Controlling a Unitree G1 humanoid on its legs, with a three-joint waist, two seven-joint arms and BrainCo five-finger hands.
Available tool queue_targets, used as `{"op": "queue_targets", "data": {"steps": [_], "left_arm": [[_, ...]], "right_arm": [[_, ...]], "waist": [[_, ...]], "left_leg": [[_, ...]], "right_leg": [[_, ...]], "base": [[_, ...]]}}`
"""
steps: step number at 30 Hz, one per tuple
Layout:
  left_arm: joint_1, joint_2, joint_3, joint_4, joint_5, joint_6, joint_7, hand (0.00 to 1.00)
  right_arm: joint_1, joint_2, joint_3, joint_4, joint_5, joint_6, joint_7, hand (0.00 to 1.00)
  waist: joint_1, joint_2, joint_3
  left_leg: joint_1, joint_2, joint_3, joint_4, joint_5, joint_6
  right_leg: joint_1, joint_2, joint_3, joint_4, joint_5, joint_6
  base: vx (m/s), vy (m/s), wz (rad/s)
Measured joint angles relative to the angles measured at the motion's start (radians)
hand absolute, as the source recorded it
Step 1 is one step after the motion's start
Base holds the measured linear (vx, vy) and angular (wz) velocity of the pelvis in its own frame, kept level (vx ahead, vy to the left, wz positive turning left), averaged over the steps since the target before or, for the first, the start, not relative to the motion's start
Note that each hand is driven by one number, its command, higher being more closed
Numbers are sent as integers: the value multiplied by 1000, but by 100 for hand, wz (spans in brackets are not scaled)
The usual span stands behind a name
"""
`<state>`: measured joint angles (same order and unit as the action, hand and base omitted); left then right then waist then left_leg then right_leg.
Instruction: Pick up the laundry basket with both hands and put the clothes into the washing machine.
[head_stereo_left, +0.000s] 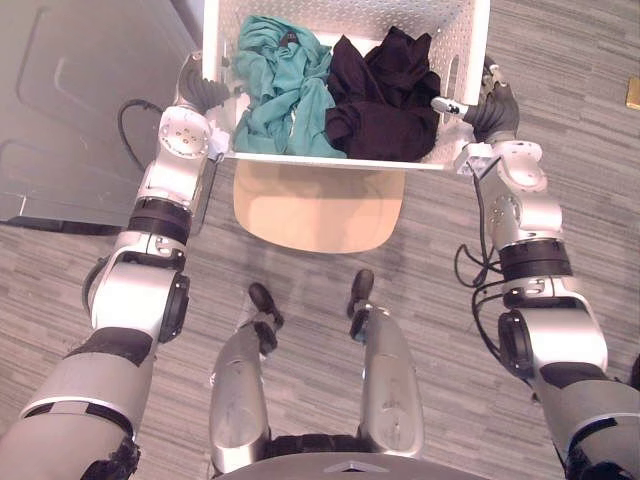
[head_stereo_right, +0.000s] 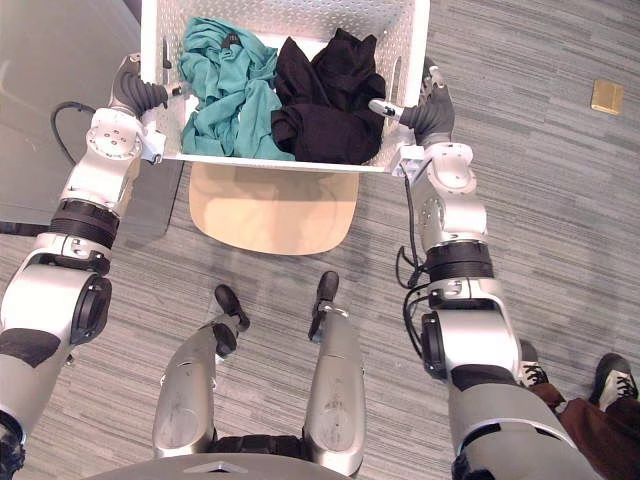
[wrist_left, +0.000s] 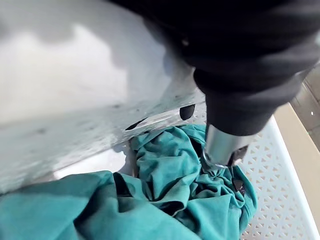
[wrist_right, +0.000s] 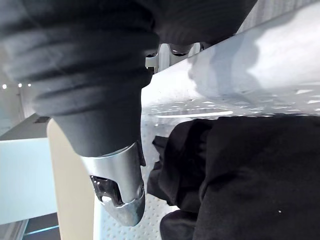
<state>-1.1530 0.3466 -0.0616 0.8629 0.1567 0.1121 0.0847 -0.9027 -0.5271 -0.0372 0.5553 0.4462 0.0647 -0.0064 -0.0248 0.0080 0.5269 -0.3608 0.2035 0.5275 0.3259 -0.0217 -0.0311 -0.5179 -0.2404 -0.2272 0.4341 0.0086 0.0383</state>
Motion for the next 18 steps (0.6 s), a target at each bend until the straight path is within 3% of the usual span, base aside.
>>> {"op": "queue_targets", "data": {"steps": [3, 9, 18], "left_arm": [[2, 22, -52, 44, 61, 1, -76, 0], [7, 68, -159, 53, 63, -2, -173, 0], [-9, 86, -201, 55, 68, -8, -180, 0]], "right_arm": [[11, -27, 0, -13, 0, 0, 16, 0], [80, -67, -6, -70, 0, 2, 25, 0], [138, -70, -18, -157, 21, 1, 29, 0]], "waist": [[-2, 0, 0], [-2, 0, 0], [-4, 0, 1]], "left_leg": [[16, 3, 21, 0, -1, -1], [8, 10, 31, 11, -4, 2], [-169, 57, 22, 126, -28, 11]], "right_leg": [[4, 2, 12, 1, 0, 0], [-9, 6, 20, 8, 0, 0], [-174, 14, 29, 74, -3, -5]], "base": [[13, -10, -11], [31, -5, -4], [-2, -12, 1]]}}
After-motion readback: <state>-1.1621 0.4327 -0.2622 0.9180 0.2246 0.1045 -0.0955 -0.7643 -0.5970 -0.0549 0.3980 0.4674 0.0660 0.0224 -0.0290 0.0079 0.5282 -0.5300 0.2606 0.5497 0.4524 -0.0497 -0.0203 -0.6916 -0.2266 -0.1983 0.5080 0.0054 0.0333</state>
